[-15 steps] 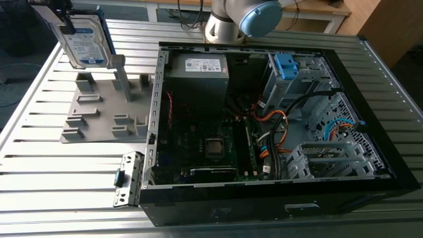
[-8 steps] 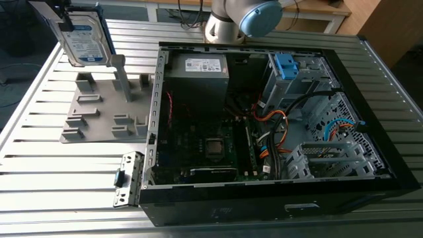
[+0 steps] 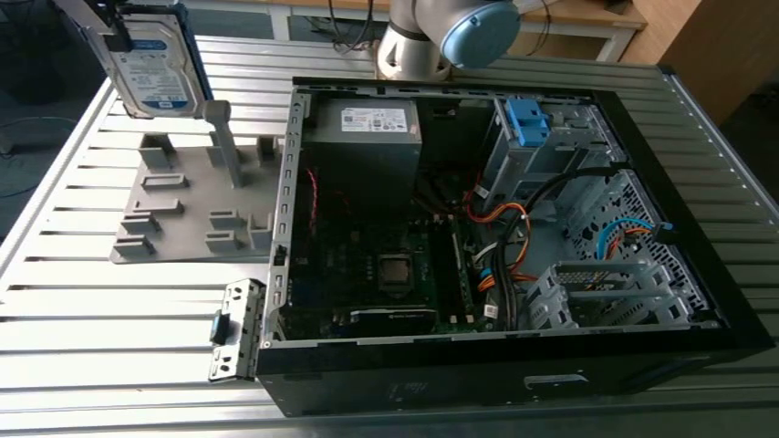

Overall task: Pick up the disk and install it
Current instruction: 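Pick up the disk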

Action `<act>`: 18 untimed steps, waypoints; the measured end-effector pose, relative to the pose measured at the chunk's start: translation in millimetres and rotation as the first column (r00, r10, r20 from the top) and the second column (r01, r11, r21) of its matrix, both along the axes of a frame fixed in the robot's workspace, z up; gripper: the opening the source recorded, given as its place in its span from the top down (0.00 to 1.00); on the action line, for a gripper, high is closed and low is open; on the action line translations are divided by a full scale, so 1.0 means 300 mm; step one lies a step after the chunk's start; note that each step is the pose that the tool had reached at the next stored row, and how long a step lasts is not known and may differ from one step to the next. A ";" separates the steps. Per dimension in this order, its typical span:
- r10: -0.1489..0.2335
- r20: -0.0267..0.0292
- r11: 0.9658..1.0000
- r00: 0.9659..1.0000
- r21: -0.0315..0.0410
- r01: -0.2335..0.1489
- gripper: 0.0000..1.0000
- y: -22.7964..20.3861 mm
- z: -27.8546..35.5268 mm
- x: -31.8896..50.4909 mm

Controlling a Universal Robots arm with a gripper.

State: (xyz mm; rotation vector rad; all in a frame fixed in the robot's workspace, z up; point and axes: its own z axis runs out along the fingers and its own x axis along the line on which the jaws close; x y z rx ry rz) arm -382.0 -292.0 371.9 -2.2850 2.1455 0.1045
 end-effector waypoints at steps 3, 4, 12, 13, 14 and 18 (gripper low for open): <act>0.000 0.000 1.000 1.000 0.000 0.000 0.64 0.000 0.011 0.000; 0.000 0.000 1.000 1.000 0.000 0.000 0.64 0.000 0.014 0.000; 0.000 0.000 1.000 1.000 0.000 0.000 0.64 0.000 0.039 0.000; 0.000 0.000 1.000 1.000 0.000 0.000 0.64 0.000 0.042 0.000; 0.000 0.000 1.000 1.000 0.000 0.000 0.64 0.000 0.045 0.000; 0.000 0.000 1.000 1.000 0.000 0.000 0.64 0.000 0.057 0.000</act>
